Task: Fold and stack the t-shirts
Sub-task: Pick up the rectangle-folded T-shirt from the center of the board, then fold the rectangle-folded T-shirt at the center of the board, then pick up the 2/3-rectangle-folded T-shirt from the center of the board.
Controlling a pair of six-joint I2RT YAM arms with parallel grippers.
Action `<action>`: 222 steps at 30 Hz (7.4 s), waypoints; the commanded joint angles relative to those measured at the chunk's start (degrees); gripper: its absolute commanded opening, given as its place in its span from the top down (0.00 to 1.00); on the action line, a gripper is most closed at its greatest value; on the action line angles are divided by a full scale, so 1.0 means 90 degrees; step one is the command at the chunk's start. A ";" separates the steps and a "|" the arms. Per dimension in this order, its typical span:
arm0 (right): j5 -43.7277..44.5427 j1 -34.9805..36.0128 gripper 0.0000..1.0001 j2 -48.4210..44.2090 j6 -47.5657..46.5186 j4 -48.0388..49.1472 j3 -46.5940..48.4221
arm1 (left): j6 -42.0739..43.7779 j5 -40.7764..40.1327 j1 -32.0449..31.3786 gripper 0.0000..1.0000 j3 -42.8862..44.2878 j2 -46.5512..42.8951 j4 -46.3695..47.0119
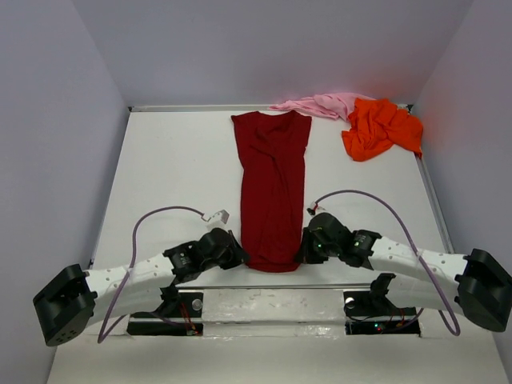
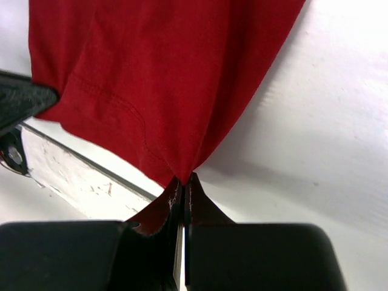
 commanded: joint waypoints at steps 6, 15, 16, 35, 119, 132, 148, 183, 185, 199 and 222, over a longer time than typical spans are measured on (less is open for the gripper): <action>0.0688 0.0069 1.00 -0.0757 -0.0052 -0.1088 0.0501 | -0.0656 -0.1021 -0.1205 1.00 0.0912 0.0293 0.0031; 0.2582 0.0069 1.00 -0.0368 -0.0746 -0.1470 0.1743 | 0.0379 -0.3208 -0.1195 1.00 0.2133 0.0098 -0.1122; 0.2777 0.0069 1.00 -0.0261 -0.0766 -0.1461 0.1898 | 0.0535 -0.3374 -0.1185 1.00 0.2211 0.0108 -0.1161; 0.4986 0.0069 1.00 0.2513 -0.1204 -0.0728 0.3540 | 0.2391 -0.3844 -0.0170 1.00 0.2827 0.1074 0.0273; 0.0992 -0.1649 0.29 0.5726 -0.4135 0.0394 0.6421 | 0.5517 -0.2545 0.2115 0.28 0.5621 0.1642 -0.0127; 0.0669 -0.1649 0.29 0.6527 -0.3783 0.0561 0.6802 | 0.5507 -0.2535 0.2203 0.27 0.5474 0.1387 -0.0136; 0.1333 -0.1708 0.29 0.6947 -0.3920 0.0258 0.7592 | 0.5478 -0.2399 0.2223 0.27 0.5454 0.1494 -0.0126; 0.1783 -0.2723 0.29 0.7369 -0.4732 -0.0435 0.9355 | 0.5156 -0.1979 0.2271 0.28 0.5571 0.2187 -0.0370; 0.1647 -0.2723 0.29 0.6559 -0.4390 -0.0416 0.8788 | 0.4922 -0.1930 0.2311 0.28 0.5562 0.2383 -0.0370; 0.1099 -0.2723 0.30 0.3246 -0.2993 0.1068 0.3562 | 0.2353 -0.0065 0.2750 0.32 0.2964 0.3660 0.2022; -0.0267 -0.2723 0.33 0.4242 -0.1919 0.2192 0.2672 | 0.2392 0.0199 0.2809 0.34 0.2993 0.4678 0.2277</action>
